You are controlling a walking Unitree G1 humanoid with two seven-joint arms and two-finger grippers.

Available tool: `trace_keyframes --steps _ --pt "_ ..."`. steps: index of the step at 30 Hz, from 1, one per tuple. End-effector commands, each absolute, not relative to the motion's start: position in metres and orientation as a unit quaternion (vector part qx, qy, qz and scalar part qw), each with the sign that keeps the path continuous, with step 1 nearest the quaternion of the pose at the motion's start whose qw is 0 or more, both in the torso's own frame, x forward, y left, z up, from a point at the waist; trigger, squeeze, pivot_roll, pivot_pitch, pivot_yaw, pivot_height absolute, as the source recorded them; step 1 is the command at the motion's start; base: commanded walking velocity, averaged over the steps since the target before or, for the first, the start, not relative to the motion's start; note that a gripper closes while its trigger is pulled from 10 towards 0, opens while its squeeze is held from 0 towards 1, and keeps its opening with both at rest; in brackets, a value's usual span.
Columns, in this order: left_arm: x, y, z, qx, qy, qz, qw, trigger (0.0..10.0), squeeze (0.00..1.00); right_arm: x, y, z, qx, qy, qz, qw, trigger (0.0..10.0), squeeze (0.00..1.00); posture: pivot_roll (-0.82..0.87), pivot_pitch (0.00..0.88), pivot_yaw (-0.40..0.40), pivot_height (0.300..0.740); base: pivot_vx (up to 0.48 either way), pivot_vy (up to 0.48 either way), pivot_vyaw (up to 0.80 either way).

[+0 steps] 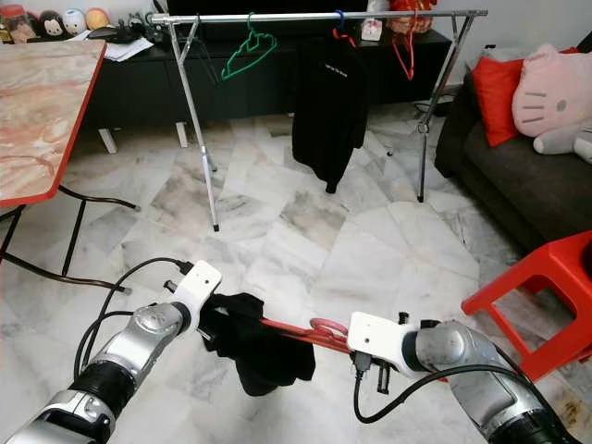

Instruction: Hang hanger

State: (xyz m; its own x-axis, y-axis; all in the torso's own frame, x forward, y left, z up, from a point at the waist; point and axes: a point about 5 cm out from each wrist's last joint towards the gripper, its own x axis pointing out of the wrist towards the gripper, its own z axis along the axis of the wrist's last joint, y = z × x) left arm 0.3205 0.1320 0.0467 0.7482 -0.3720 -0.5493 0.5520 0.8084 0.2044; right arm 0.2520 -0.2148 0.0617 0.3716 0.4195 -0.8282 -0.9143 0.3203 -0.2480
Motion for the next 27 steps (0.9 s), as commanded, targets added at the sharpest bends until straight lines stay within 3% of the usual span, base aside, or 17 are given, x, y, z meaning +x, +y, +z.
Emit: trace_keyframes --steps 1,8,12,14,20,24,25,27 --pt "0.321 0.134 0.062 0.164 0.222 -0.29 0.917 10.0 0.0 0.246 -0.231 0.054 -0.379 0.373 0.43 0.729 0.0 0.0 -0.15 0.074 -0.054 0.74 0.0 0.0 0.0" --pt "0.318 0.13 0.085 0.1 0.196 -0.359 0.907 10.0 0.0 0.256 -0.23 0.048 -0.387 0.372 0.396 0.745 0.0 0.0 -0.14 0.079 -0.058 0.74 0.0 0.0 0.0" --pt "0.31 0.125 0.104 0.056 0.171 -0.419 0.89 10.0 0.0 0.269 -0.234 0.042 -0.398 0.372 0.326 0.773 0.0 0.0 -0.13 0.08 -0.059 0.74 0.0 0.0 0.0" --pt "0.304 0.121 0.108 0.047 0.166 -0.445 0.879 10.0 0.0 0.276 -0.229 0.041 -0.375 0.358 0.296 0.802 0.0 0.0 -0.13 0.081 -0.059 0.74 0.0 0.0 0.0" --pt "0.299 0.113 0.112 0.019 0.166 -0.455 0.875 10.0 0.0 0.278 -0.207 0.038 -0.317 0.325 0.329 0.828 0.0 0.0 -0.13 0.083 -0.06 0.74 0.0 0.0 0.0" --pt "0.295 0.11 0.112 0.017 0.173 -0.466 0.868 10.0 0.0 0.273 -0.188 0.046 -0.224 0.293 0.387 0.845 0.0 0.0 -0.13 0.085 -0.06 0.74 0.0 0.0 0.0" --pt "0.293 0.109 0.111 0.017 0.178 -0.468 0.866 10.0 0.0 0.286 -0.197 0.052 -0.225 0.275 0.318 0.879 0.0 0.0 -0.13 0.088 -0.059 0.74 0.0 0.0 0.0" --pt "0.292 0.109 0.11 0.019 0.184 -0.467 0.865 10.0 0.0 0.301 -0.214 0.055 -0.248 0.271 0.216 0.905 0.0 0.0 -0.13 0.089 -0.058 0.74 0.0 0.0 0.0"
